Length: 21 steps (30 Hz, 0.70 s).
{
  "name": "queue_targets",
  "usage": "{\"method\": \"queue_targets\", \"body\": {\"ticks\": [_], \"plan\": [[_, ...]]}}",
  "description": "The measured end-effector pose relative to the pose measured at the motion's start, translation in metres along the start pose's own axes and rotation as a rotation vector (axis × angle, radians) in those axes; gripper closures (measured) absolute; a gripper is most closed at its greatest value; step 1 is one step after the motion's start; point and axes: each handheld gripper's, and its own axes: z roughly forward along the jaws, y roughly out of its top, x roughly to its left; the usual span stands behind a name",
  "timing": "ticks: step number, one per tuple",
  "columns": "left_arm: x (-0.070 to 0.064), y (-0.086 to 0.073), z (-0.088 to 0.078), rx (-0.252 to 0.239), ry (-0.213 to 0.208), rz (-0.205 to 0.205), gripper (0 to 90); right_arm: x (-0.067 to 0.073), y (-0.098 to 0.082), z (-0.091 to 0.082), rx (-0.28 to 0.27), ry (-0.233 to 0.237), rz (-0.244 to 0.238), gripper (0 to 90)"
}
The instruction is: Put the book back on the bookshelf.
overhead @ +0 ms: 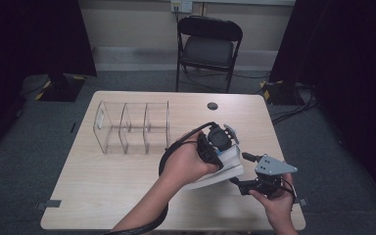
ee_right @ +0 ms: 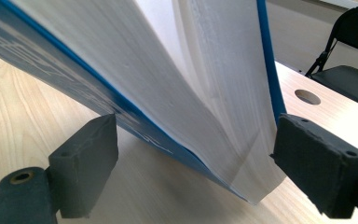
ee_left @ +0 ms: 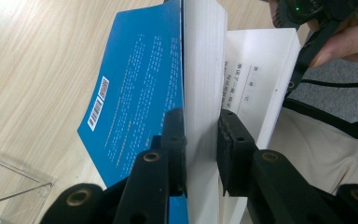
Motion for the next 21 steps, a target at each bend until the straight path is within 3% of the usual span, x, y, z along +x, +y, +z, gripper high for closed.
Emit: {"method": "queue_targets", "body": {"ticks": [16, 21], "plan": [[-0.0017, 0.0024, 0.0001, 0.010, -0.002, 0.020, 74.9, -0.0037, 0.0027, 0.0009, 0.012, 0.023, -0.025, 13.5], [-0.0035, 0.0042, -0.0064, 0.031, -0.008, 0.047, 74.9, -0.0017, 0.0053, -0.0002, 0.004, 0.045, -0.047, 13.4]]}}
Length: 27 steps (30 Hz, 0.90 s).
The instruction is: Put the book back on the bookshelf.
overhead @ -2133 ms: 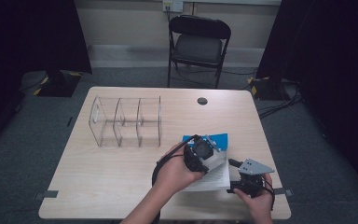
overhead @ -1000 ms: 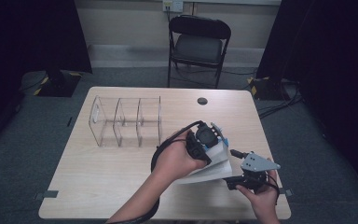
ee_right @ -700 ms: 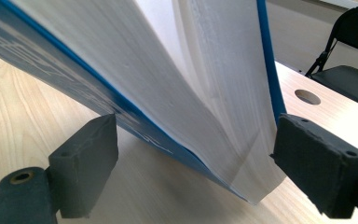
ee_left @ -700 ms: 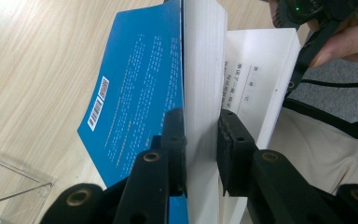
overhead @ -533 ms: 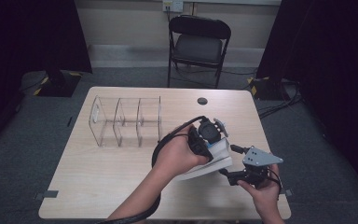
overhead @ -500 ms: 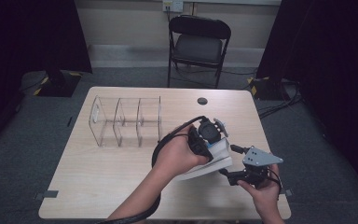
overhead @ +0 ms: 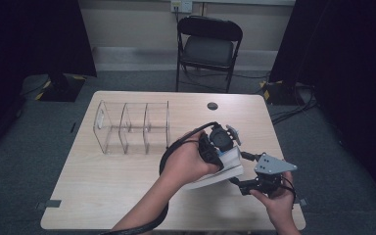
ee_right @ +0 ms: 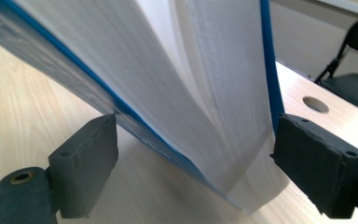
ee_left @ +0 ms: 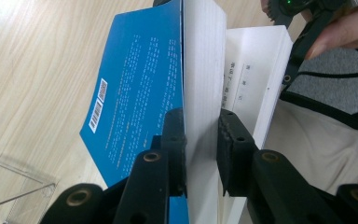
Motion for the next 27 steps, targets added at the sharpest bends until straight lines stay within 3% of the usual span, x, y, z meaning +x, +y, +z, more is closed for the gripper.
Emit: {"method": "queue_targets", "body": {"ticks": [4, 20, 23, 26, 27], "plan": [[0.003, -0.001, -0.003, -0.012, -0.024, -0.006, 74.9, 0.000, 0.006, -0.001, 0.003, 0.033, -0.037, 12.5], [0.003, 0.000, 0.002, -0.042, -0.043, -0.020, 74.8, 0.000, 0.006, 0.005, -0.008, 0.092, -0.046, 10.2], [0.004, -0.001, 0.004, -0.050, -0.043, -0.008, 74.7, -0.001, 0.004, 0.004, -0.014, 0.109, -0.031, 19.1], [0.004, -0.002, 0.004, -0.044, -0.025, 0.002, 74.2, -0.005, -0.001, 0.000, -0.017, 0.136, -0.059, 34.3], [0.004, -0.002, 0.003, -0.045, -0.020, 0.007, 74.2, -0.005, -0.001, 0.000, -0.017, 0.136, -0.059, 34.3]]}}
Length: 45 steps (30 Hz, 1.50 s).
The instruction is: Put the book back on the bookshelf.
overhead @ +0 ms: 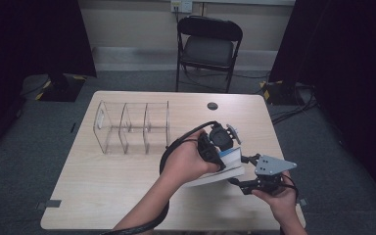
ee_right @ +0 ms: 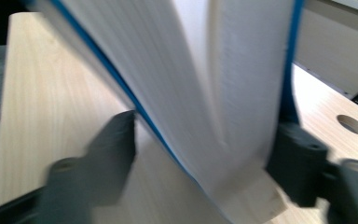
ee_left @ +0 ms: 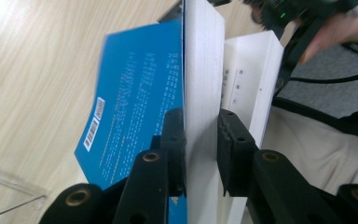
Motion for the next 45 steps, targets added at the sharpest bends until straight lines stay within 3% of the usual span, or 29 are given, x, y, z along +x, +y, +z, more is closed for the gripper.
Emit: {"method": "queue_targets", "body": {"ticks": [1, 5, 9, 14, 19, 22, 23, 25, 26, 28, 29, 30, 31, 32, 33, 35, 36, 38, 42, 44, 45], "plan": [[0.001, -0.002, -0.001, -0.007, -0.001, 0.006, 73.5, 0.000, -0.003, -0.002, -0.009, 0.019, -0.010, 40.5], [0.004, -0.006, -0.003, -0.027, -0.005, -0.004, 72.6, 0.001, -0.001, -0.002, 0.007, 0.026, -0.030, 44.1], [0.004, -0.006, -0.003, -0.032, 0.005, 0.008, 71.3, 0.002, -0.001, -0.002, 0.012, 0.036, -0.013, 47.1], [0.002, -0.007, -0.003, -0.031, 0.010, 0.012, 72.3, 0.006, -0.002, -0.003, 0.010, 0.020, -0.015, 45.9], [-0.001, -0.003, 0.003, -0.045, -0.013, -0.004, 74.9, 0.005, 0.000, 0.004, 0.001, 0.007, 0.001, 29.0], [0.000, -0.001, 0.004, -0.045, -0.017, 0.000, 74.8, 0.003, 0.000, 0.004, 0.001, 0.011, 0.014, 30.5], [0.000, -0.002, 0.005, -0.039, -0.023, 0.017, 74.7, 0.002, -0.001, 0.002, 0.021, 0.030, 0.007, 36.5], [-0.001, -0.002, 0.005, -0.038, -0.021, 0.022, 74.5, 0.001, -0.002, 0.001, 0.029, 0.039, -0.011, 40.3], [-0.001, -0.004, 0.004, -0.062, 0.003, 0.040, 72.7, 0.001, -0.004, -0.001, 0.032, 0.061, -0.015, 46.3], [0.000, -0.005, 0.003, -0.082, 0.005, 0.043, 68.8, 0.001, -0.005, -0.002, 0.011, 0.068, 0.021, 49.4], [0.002, -0.008, 0.001, -0.108, 0.008, 0.042, 68.8, 0.001, -0.005, -0.002, 0.011, 0.068, 0.021, 49.4], [0.007, -0.012, -0.002, -0.166, 0.034, 0.044, 64.1, -0.001, -0.005, -0.002, -0.015, 0.082, 0.069, 51.7], [0.007, -0.012, -0.002, -0.166, 0.034, 0.044, 61.7, -0.001, -0.005, -0.002, -0.015, 0.082, 0.069, 51.7], [0.009, -0.014, -0.003, -0.195, 0.049, 0.037, 61.7, -0.002, -0.004, -0.002, -0.018, 0.083, 0.079, 52.3], [0.011, -0.016, -0.005, -0.230, 0.090, 0.043, 55.0, -0.005, -0.003, -0.002, -0.023, 0.080, 0.106, 53.3], [0.012, -0.017, -0.005, -0.247, 0.113, 0.049, 51.6, -0.006, -0.002, -0.002, -0.023, 0.088, 0.108, 53.6], [0.013, -0.018, -0.006, -0.273, 0.133, 0.047, 45.3, -0.008, -0.001, -0.002, -0.025, 0.087, 0.131, 54.2], [0.016, -0.019, -0.011, -0.313, 0.128, 0.021, 42.6, -0.010, -0.001, -0.002, -0.024, 0.088, 0.132, 54.6], [0.020, -0.020, -0.015, -0.329, 0.155, 0.007, 37.2, -0.015, -0.002, -0.004, -0.033, 0.082, 0.171, 56.6], [0.022, -0.022, -0.017, -0.327, 0.162, 0.026, 37.2, -0.017, -0.002, -0.004, -0.034, 0.076, 0.179, 56.6], [0.023, -0.024, -0.020, -0.363, 0.165, 0.011, 37.2, -0.020, -0.003, -0.004, -0.043, 0.073, 0.196, 57.3]]}}
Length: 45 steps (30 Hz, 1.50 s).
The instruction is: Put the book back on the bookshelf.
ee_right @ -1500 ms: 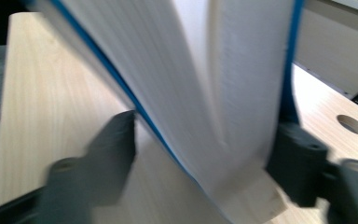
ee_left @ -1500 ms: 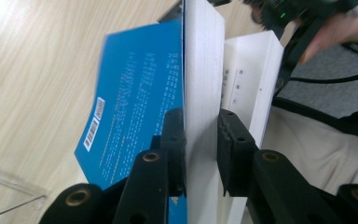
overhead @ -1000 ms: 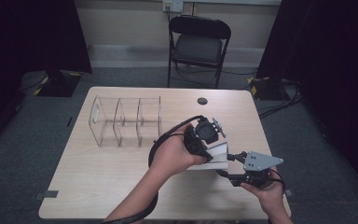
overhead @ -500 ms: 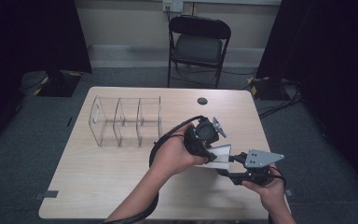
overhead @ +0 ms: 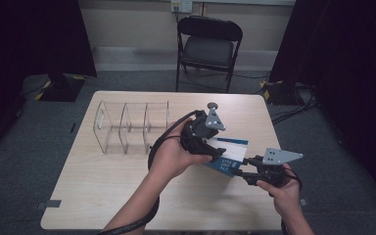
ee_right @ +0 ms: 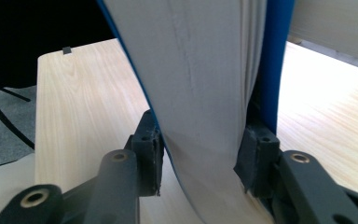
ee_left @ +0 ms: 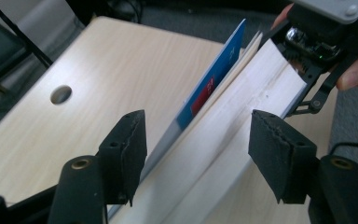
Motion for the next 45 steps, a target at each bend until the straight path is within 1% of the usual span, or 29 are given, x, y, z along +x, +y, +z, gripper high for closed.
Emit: {"method": "queue_targets", "body": {"ticks": [1, 2, 3, 5, 7, 8, 9, 10, 13, 14, 16, 17, 18, 19, 20, 21, 22, 23, 24, 27, 28, 29, 30, 31, 34, 38, 41, 43, 45], "plan": [[0.000, 0.000, 0.000, 0.000, 0.000, 0.000, 36.9, 0.000, 0.000, 0.000, 0.000, 0.000, 0.000, 57.3], [0.003, -0.001, -0.004, 0.001, 0.004, -0.022, 36.1, -0.003, 0.001, -0.001, -0.003, -0.010, 0.020, 58.2], [0.003, -0.001, -0.004, 0.001, 0.004, -0.022, 35.6, -0.003, 0.001, -0.001, -0.003, -0.010, 0.020, 58.2], [0.005, -0.005, -0.008, 0.016, 0.011, -0.014, 35.8, -0.007, 0.002, -0.001, 0.001, -0.023, 0.027, 59.7], [0.006, -0.008, -0.009, 0.012, 0.016, -0.013, 35.2, -0.009, 0.002, -0.001, -0.005, -0.024, 0.036, 59.9], [0.007, -0.014, -0.011, 0.004, 0.017, -0.021, 34.8, -0.012, 0.003, -0.002, -0.006, -0.031, 0.044, 60.2], [0.007, -0.014, -0.011, 0.004, 0.017, -0.021, 34.1, -0.012, 0.003, -0.002, -0.006, -0.031, 0.044, 60.2], [0.008, -0.021, -0.012, 0.008, 0.019, -0.041, 33.0, -0.014, 0.003, -0.002, -0.010, -0.032, 0.052, 60.3], [0.008, -0.028, -0.011, 0.017, 0.021, -0.043, 31.7, -0.018, 0.004, -0.002, -0.010, -0.037, 0.059, 60.6], [0.008, -0.031, -0.011, 0.025, 0.014, -0.043, 31.7, -0.018, 0.004, -0.002, -0.010, -0.037, 0.059, 60.6], [0.008, -0.041, -0.009, 0.027, 0.003, -0.067, 31.5, -0.019, 0.005, -0.002, -0.005, -0.043, 0.061, 60.9], [0.008, -0.041, -0.009, 0.027, 0.003, -0.067, 31.4, -0.020, 0.005, -0.002, -0.009, -0.040, 0.066, 60.9], [0.008, -0.048, -0.007, 0.033, 0.000, -0.077, 31.3, -0.020, 0.005, -0.002, -0.005, -0.040, 0.068, 60.9], [0.008, -0.048, -0.007, 0.033, 0.000, -0.077, 31.2, -0.020, 0.005, -0.002, -0.005, -0.040, 0.068, 60.9], [0.008, -0.051, -0.005, 0.032, -0.005, -0.079, 31.2, -0.021, 0.006, -0.002, -0.004, -0.041, 0.064, 60.9], [0.007, -0.057, -0.002, 0.046, -0.009, -0.085, 31.2, -0.022, 0.006, -0.002, 0.002, -0.043, 0.062, 61.0], [0.007, -0.061, 0.001, 0.050, -0.019, -0.090, 31.3, -0.022, 0.007, -0.002, 0.001, -0.042, 0.064, 60.9], [0.006, -0.064, 0.003, 0.062, -0.019, -0.091, 31.2, -0.023, 0.007, -0.002, 0.002, -0.043, 0.064, 61.0], [0.005, -0.068, 0.005, 0.058, -0.023, -0.096, 31.2, -0.023, 0.007, -0.002, 0.003, -0.044, 0.058, 61.0], [0.005, -0.080, 0.012, 0.080, -0.041, -0.104, 31.4, -0.023, 0.008, -0.002, 0.006, -0.041, 0.047, 61.0], [0.005, -0.080, 0.012, 0.080, -0.041, -0.104, 31.5, -0.024, 0.008, -0.002, 0.005, -0.041, 0.044, 60.9], [0.005, -0.089, 0.019, 0.098, -0.049, -0.115, 31.6, -0.024, 0.008, -0.002, 0.007, -0.039, 0.047, 60.9], [0.005, -0.094, 0.022, 0.100, -0.053, -0.123, 31.6, -0.024, 0.008, -0.002, 0.012, -0.041, 0.045, 60.9], [0.005, -0.094, 0.022, 0.100, -0.053, -0.123, 31.6, -0.024, 0.008, -0.002, 0.012, -0.041, 0.045, 60.9], [0.005, -0.107, 0.030, 0.113, -0.063, -0.142, 31.6, -0.025, 0.008, -0.002, 0.014, -0.045, 0.045, 60.9], [0.005, -0.116, 0.036, 0.115, -0.078, -0.154, 31.6, -0.026, 0.008, -0.002, 0.014, -0.042, 0.041, 61.0], [0.004, -0.124, 0.041, 0.133, -0.084, -0.167, 31.3, -0.025, 0.009, -0.002, 0.014, -0.040, 0.039, 60.9], [0.004, -0.126, 0.042, 0.139, -0.087, -0.171, 31.4, -0.025, 0.008, -0.001, 0.012, -0.040, 0.040, 60.9], [0.003, -0.130, 0.045, 0.135, -0.094, -0.176, 31.6, -0.025, 0.009, -0.001, 0.013, -0.044, 0.034, 59.5]]}}
